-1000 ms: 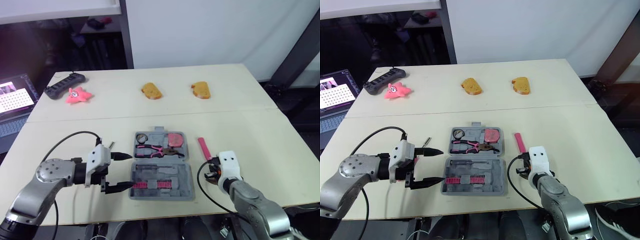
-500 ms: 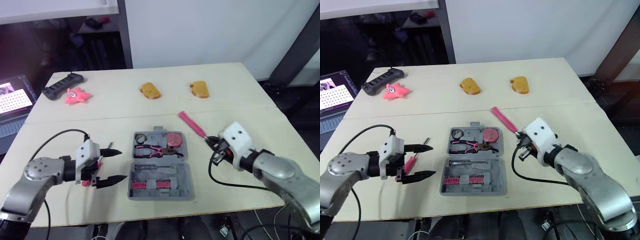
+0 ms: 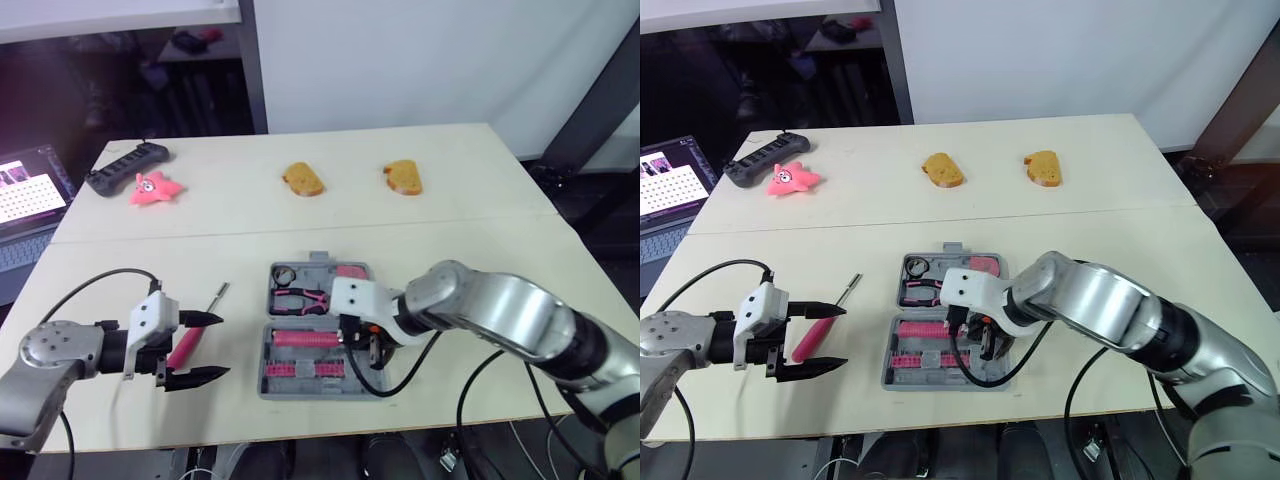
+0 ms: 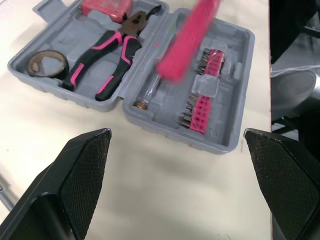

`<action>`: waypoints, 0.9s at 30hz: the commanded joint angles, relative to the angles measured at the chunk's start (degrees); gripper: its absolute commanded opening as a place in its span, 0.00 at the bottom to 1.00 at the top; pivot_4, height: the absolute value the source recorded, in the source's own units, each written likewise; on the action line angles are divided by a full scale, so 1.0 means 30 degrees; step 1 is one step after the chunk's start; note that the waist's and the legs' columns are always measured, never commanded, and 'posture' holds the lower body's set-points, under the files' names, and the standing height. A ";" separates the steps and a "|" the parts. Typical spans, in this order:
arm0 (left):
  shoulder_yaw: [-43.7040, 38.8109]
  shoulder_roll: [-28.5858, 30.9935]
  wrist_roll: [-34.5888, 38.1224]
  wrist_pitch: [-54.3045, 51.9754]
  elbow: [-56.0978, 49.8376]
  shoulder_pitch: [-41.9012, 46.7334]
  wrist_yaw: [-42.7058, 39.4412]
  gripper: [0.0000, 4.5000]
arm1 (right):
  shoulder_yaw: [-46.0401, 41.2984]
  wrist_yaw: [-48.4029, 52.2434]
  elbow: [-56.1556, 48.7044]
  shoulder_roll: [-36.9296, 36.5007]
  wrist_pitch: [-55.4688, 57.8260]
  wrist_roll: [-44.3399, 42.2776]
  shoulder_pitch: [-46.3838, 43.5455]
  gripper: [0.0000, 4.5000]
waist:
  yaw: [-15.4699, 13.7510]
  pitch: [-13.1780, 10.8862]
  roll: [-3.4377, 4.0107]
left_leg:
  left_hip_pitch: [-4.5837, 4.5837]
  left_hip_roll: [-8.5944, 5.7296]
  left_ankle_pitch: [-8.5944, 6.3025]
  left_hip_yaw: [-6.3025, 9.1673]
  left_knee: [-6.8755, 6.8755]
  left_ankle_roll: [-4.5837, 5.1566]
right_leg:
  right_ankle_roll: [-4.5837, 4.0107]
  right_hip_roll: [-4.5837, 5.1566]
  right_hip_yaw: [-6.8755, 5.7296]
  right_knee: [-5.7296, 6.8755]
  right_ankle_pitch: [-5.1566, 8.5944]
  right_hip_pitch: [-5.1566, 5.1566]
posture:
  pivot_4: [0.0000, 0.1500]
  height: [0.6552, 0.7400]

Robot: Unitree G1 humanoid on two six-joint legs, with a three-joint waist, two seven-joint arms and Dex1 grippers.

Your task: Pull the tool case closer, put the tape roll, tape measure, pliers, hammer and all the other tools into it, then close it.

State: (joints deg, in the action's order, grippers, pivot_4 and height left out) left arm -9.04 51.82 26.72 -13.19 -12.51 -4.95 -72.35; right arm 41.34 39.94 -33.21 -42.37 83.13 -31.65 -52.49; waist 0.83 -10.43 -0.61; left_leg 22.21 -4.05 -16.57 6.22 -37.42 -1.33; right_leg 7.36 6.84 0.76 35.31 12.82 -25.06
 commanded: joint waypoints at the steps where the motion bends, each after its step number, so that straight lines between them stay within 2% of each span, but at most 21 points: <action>1: -0.0395 0.0215 0.0070 0.0258 -0.0486 -0.0151 -0.0118 1.00 | 0.1101 -0.0473 0.0378 0.0576 0.0563 0.0757 -0.1341 0.01 | 0.0013 0.0000 0.0001 | 0.0006 -0.0002 0.0003 -0.0001 -0.0001 -0.0006 | -0.0002 -0.0001 0.0000 0.0018 -0.0001 -0.0020 | 1.00 1.00; 5: -0.0319 0.0143 0.0112 0.0206 -0.0672 -0.0281 -0.0073 1.00 | 0.2251 -0.0799 0.1199 0.1432 0.1129 0.1094 -0.2175 0.01 | 0.0070 0.0001 0.0003 | 0.0014 -0.0005 0.0011 -0.0004 0.0012 -0.0020 | -0.0006 -0.0008 0.0003 0.0038 -0.0002 -0.0054 | 1.00 1.00; 13: -0.0190 -0.0020 0.0162 0.0168 -0.0750 -0.0251 0.0004 1.00 | 0.2443 -0.1337 0.2122 0.3420 0.2732 0.0774 -0.2999 0.01 | 0.0075 0.0002 0.0005 | 0.0035 -0.0007 0.0015 -0.0004 0.0010 -0.0028 | -0.0009 -0.0008 0.0005 0.0045 -0.0004 -0.0083 | 1.00 1.00; 27: 0.0011 -0.0274 0.0252 -0.0152 -0.1557 -0.0464 0.0328 1.00 | 0.2926 -0.2844 0.3155 0.4659 0.3122 0.0378 -0.2079 0.01 | 0.0156 0.0005 0.0009 | 0.0036 -0.0007 0.0018 -0.0003 0.0013 -0.0031 | -0.0011 -0.0018 0.0005 0.0057 -0.0005 -0.0093 | 1.00 1.00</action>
State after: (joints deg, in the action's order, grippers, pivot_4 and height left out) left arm -8.67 51.07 26.73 -13.60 -15.33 -6.23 -71.58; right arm 49.83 32.23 -23.71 -29.60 92.19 -30.55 -58.68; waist 1.29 -10.41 -0.58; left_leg 22.32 -4.07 -16.51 6.21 -37.38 -1.43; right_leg 7.33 6.78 0.78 35.49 12.80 -25.34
